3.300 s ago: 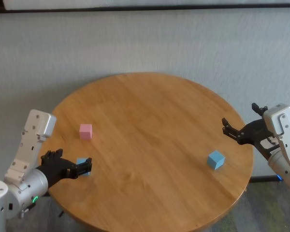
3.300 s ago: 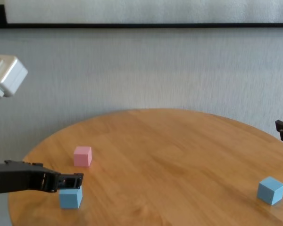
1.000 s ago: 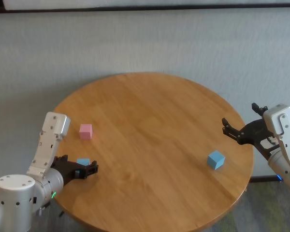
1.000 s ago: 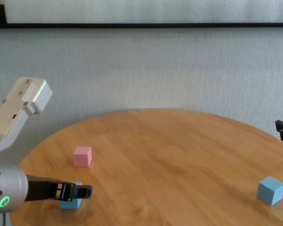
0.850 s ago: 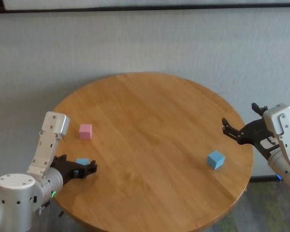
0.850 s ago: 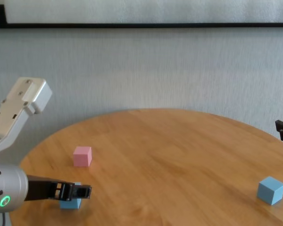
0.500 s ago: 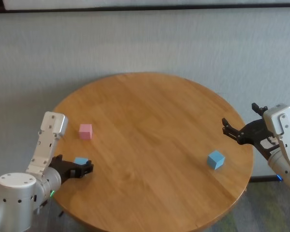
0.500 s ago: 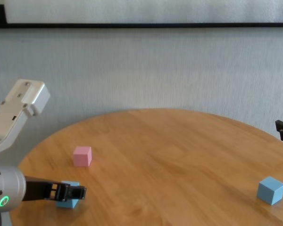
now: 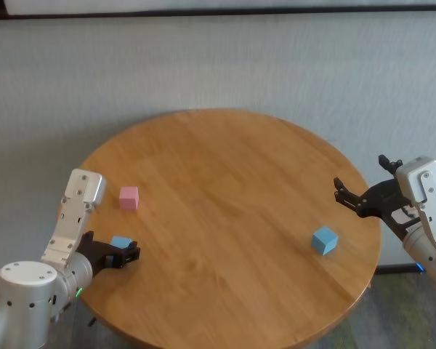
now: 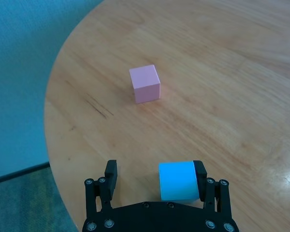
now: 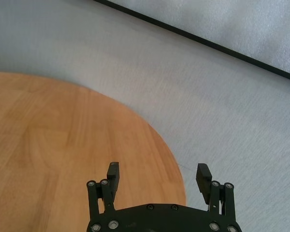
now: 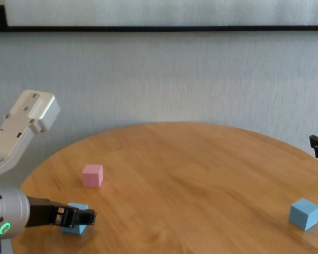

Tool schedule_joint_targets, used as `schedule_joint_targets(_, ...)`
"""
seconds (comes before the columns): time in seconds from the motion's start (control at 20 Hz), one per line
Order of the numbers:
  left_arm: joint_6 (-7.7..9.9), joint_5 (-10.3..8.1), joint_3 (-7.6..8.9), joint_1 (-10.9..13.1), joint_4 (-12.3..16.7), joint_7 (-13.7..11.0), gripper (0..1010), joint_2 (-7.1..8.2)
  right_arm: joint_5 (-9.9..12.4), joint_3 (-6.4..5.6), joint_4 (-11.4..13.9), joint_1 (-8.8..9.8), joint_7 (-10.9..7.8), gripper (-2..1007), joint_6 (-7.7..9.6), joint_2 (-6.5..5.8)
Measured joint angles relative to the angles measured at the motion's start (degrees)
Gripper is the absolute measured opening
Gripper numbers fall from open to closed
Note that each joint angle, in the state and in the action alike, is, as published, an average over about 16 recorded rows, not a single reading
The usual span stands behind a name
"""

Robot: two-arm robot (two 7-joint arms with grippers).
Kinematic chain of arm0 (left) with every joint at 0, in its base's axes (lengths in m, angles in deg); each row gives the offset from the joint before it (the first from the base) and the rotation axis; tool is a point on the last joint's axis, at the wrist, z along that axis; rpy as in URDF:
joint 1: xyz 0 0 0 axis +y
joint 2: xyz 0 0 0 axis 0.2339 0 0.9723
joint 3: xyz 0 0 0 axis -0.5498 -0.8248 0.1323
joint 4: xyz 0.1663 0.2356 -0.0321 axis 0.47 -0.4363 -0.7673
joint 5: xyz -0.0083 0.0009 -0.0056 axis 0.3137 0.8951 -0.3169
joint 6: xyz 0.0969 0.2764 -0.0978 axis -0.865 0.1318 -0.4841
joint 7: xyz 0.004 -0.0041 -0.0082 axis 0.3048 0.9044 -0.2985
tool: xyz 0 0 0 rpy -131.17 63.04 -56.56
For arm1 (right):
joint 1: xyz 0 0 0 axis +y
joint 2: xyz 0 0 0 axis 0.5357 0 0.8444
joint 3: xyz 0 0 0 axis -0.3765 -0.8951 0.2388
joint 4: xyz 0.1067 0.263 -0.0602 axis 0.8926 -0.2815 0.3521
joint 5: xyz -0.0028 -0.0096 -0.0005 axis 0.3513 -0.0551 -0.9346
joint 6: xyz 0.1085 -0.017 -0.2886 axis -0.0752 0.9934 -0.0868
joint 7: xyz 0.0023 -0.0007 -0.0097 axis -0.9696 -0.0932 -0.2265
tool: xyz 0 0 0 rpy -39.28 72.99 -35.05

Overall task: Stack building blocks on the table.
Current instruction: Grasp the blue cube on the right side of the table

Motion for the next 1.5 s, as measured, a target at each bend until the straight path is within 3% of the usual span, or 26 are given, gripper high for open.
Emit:
schedule_joint_targets(0.35,0.13,-0.22,0.07,0.01,0.06,0.11,862,-0.03,0.00,0.00,0.00,0.00,0.00,1005,0.00,0.00)
schedule_joint_targets(1.0,0.42,-0.60,0.25,0.06,0.20,0.24,484,-0.12,0.00,0.00,0.00,0.00,0.00,1005,0.00,0.00)
schedule_joint_targets(1.3,0.29,-0.55,0.24,0.08,0.24,0.00,408,-0.08,0.00,0.00,0.00,0.00,0.00,1005,0.00,0.00)
schedule_joint_targets(1.5,-0.83,-0.02,-0.17,0.03,0.49,-1.16,401,0.42,0.00,0.00,0.00,0.00,0.00,1005,0.00,0.00)
